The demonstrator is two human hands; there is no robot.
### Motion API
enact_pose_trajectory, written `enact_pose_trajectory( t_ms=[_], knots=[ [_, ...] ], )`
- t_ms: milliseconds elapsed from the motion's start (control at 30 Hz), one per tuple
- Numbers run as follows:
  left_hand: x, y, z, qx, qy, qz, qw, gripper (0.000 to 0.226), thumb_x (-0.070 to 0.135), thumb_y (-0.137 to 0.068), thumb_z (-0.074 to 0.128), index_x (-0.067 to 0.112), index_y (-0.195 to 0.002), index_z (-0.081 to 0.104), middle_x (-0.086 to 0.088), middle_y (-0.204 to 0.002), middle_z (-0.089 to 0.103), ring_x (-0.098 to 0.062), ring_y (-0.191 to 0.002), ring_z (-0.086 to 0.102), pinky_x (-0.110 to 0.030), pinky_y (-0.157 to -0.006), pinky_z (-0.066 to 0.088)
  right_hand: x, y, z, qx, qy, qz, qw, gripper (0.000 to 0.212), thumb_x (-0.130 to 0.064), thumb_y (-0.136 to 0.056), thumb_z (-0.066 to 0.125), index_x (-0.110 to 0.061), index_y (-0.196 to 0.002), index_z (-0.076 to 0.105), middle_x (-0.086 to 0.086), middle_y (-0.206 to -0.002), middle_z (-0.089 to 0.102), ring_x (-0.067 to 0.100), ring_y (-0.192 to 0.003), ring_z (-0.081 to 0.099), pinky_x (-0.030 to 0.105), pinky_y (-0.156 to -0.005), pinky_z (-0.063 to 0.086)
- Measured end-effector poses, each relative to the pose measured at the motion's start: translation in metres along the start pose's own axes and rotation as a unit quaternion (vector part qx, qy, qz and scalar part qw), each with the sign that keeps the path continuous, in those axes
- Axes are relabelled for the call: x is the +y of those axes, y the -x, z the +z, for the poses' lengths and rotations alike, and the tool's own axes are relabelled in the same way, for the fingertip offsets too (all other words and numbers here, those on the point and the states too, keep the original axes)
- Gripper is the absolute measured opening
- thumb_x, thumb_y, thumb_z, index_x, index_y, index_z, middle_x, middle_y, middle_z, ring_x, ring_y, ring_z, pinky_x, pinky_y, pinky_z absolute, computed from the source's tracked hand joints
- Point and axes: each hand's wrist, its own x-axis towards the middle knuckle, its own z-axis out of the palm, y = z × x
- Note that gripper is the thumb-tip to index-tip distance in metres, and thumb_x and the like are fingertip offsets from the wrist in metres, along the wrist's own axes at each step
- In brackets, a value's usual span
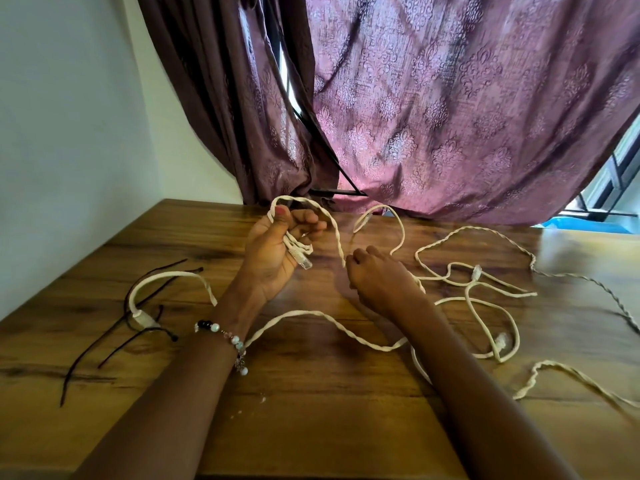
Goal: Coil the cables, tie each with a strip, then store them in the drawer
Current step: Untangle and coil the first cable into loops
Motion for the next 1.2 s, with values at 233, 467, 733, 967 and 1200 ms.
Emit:
enact_pose_trajectory(
  t_ms=[233,467,733,967,1200],
  knots=[
    [0.003,0.000,0.000,0.016,0.021,0.012,1.000,0.054,0.025,-0.104,0.024,0.002,-0.080,0.066,-0.007,-0.076,0.072,-0.018,-0.076,0.071,-0.027,-0.072,0.058,0.012,0.002,-0.001,0.252,-0.177,0.037,0.951,0.014,-0.014,-0.092,0.051,-0.002,-0.100,0.052,0.014,-0.066,0.065,0.036,-0.053,0.059,0.026,-0.044,0.029],
    [-0.001,0.001,0.002,0.013,0.044,-0.012,0.999,0.056,0.027,-0.105,0.025,0.013,-0.068,0.065,0.000,-0.064,0.064,-0.014,-0.064,0.066,-0.029,-0.063,0.054,0.019,-0.004,0.007,0.283,-0.385,0.104,0.872,0.033,-0.029,-0.094,0.044,-0.015,-0.121,0.031,0.000,-0.065,0.063,0.027,-0.058,0.058,0.040,-0.054,0.048],
    [-0.007,-0.002,-0.001,0.007,0.059,-0.024,0.998,0.064,0.034,-0.103,0.025,0.016,-0.052,0.059,0.000,-0.058,0.051,-0.013,-0.053,0.052,-0.027,-0.056,0.045,0.039,0.001,0.014,0.385,-0.251,0.105,0.882,0.026,-0.010,-0.084,0.046,-0.008,-0.106,0.062,0.011,-0.090,0.068,0.036,-0.068,0.063,0.037,-0.047,0.048],
    [-0.012,-0.001,-0.004,-0.011,0.040,-0.036,0.998,0.049,0.034,-0.103,0.026,0.010,-0.065,0.043,0.001,-0.056,0.042,-0.011,-0.050,0.045,-0.026,-0.052,0.043,0.030,-0.003,0.014,0.312,-0.124,0.220,0.916,0.060,0.000,-0.075,0.044,0.006,-0.134,0.044,0.024,-0.095,0.068,0.040,-0.059,0.061,0.033,-0.049,0.038],
    [-0.014,-0.001,-0.007,-0.052,0.073,-0.048,0.995,0.037,0.031,-0.104,0.025,0.014,-0.073,0.038,0.007,-0.050,0.032,-0.005,-0.041,0.029,-0.024,-0.048,0.039,0.024,-0.008,0.025,0.170,-0.077,0.252,0.950,0.064,0.000,-0.090,0.032,-0.006,-0.148,0.006,0.020,-0.107,0.061,0.040,-0.076,0.064,0.037,-0.052,0.037]
  ],
)
